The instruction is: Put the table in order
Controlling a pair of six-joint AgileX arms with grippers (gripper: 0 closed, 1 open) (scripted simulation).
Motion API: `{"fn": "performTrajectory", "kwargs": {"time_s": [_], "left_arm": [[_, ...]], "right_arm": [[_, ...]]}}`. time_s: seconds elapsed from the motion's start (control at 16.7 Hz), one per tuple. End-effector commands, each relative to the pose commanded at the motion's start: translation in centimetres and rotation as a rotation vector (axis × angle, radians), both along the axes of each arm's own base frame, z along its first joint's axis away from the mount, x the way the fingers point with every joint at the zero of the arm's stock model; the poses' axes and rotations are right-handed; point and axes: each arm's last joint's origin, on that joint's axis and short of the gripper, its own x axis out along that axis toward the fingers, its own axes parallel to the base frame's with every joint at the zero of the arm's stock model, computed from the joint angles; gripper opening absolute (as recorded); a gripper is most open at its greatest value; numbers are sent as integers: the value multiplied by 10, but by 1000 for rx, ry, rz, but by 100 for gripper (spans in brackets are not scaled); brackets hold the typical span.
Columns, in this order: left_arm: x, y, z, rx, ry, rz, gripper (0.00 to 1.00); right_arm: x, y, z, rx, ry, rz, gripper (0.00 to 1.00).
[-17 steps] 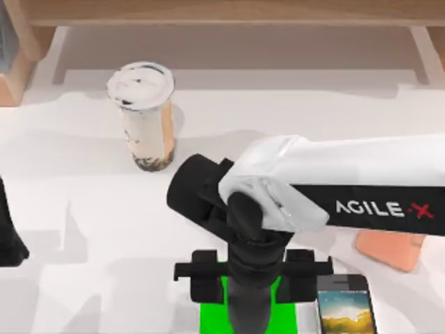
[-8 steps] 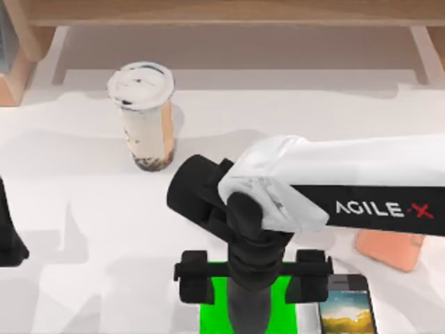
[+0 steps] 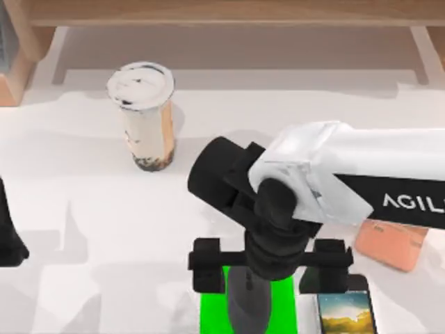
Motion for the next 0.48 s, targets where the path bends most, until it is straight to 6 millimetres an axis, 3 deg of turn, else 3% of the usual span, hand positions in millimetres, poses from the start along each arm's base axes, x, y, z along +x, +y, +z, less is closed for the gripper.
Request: {"fn": "performTrajectory", "kwargs": {"time_s": [0.48], "left_arm": [[0, 0, 0, 0, 0, 0, 100]], "right_arm": [[-20, -64, 15, -11, 4, -2, 100]]}}
